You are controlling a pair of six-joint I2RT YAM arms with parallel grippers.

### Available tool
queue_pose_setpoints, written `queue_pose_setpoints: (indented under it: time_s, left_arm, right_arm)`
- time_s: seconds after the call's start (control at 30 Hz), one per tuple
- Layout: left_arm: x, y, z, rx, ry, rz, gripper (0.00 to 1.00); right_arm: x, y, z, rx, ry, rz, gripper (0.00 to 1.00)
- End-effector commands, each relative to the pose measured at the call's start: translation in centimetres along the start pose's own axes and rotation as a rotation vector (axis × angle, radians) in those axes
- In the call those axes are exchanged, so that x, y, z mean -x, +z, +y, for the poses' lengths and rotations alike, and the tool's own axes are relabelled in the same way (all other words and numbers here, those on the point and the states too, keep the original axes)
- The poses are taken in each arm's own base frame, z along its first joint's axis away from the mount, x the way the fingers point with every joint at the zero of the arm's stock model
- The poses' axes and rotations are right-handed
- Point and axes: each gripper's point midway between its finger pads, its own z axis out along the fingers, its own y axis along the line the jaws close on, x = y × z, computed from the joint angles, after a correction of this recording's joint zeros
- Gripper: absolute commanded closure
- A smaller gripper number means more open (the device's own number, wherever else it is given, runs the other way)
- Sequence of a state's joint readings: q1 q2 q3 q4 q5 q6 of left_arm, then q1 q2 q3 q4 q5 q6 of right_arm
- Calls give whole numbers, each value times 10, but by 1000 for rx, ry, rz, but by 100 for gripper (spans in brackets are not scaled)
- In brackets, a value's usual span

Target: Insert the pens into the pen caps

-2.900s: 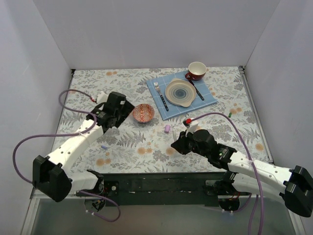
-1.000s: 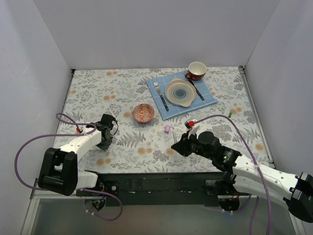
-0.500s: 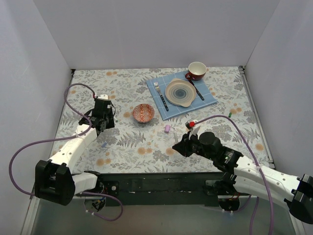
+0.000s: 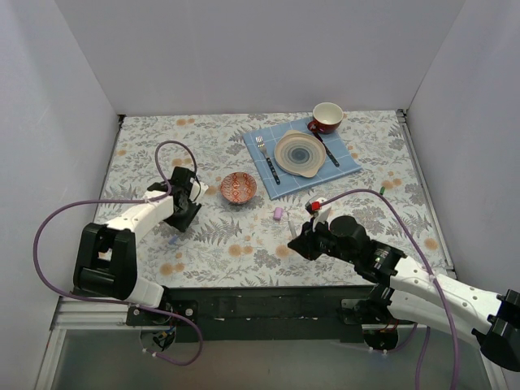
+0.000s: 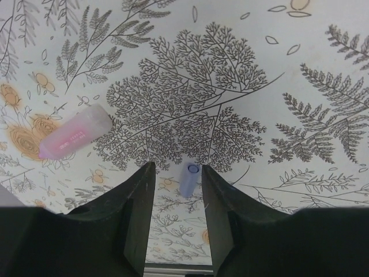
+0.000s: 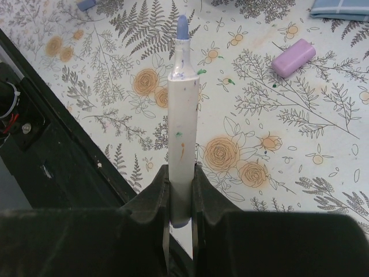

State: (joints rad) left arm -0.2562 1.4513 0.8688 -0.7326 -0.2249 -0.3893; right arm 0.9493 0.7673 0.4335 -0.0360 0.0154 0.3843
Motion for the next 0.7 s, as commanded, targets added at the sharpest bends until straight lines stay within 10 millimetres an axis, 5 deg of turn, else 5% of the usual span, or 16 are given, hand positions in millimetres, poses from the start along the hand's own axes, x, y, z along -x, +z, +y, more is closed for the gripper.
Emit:
queue_pose_setpoints:
  time_s: [0.0,0.1,0.67]
  left_arm:
    - [1,-1,-2,-61,135,-37,64]
    - [-17,11,-6,-70,163,27,64]
    - [-30,28,-16,-146,130,95,68]
  right_arm:
    - [25,-5,8,14,-36,-52,99]
    - [25,-4,8,16,-36,-53,99]
    - [27,-10,6,2,-35,-72,99]
